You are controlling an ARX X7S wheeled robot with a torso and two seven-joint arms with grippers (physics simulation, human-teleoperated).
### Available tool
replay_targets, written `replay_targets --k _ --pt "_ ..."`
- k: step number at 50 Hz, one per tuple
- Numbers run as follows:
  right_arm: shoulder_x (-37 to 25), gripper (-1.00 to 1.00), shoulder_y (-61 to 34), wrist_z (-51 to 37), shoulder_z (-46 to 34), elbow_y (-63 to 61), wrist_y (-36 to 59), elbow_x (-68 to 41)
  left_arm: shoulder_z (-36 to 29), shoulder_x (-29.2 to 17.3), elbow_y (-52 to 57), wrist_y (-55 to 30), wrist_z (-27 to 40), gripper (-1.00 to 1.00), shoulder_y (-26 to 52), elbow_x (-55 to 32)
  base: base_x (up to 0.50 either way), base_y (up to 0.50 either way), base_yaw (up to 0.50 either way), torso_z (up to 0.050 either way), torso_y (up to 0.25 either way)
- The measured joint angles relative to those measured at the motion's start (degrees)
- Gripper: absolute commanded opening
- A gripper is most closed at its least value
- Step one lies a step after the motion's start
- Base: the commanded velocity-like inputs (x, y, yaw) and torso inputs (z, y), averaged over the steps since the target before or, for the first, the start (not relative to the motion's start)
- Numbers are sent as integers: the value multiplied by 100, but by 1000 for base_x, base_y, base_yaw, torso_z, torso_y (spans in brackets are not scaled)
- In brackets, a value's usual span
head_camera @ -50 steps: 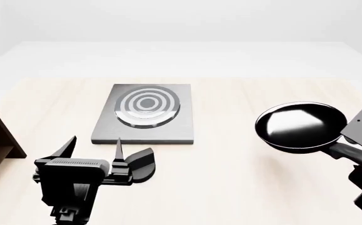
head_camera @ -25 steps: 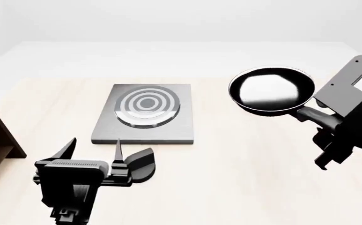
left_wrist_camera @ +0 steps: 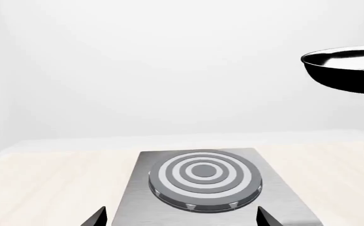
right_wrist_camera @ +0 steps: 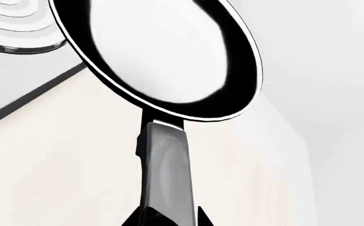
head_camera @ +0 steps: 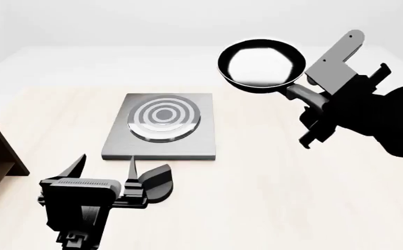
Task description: Turn on the stove and put the frying pan on it.
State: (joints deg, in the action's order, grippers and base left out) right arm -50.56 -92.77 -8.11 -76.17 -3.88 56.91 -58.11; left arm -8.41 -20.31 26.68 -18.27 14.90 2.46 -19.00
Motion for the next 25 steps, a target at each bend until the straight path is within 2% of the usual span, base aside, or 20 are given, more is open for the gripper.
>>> replay_targets --k 25 --pt "1417 -100 61 -57 10 1424 -724 523 -48 -53 17 38 39 100 22 29 0 0 0 0 2"
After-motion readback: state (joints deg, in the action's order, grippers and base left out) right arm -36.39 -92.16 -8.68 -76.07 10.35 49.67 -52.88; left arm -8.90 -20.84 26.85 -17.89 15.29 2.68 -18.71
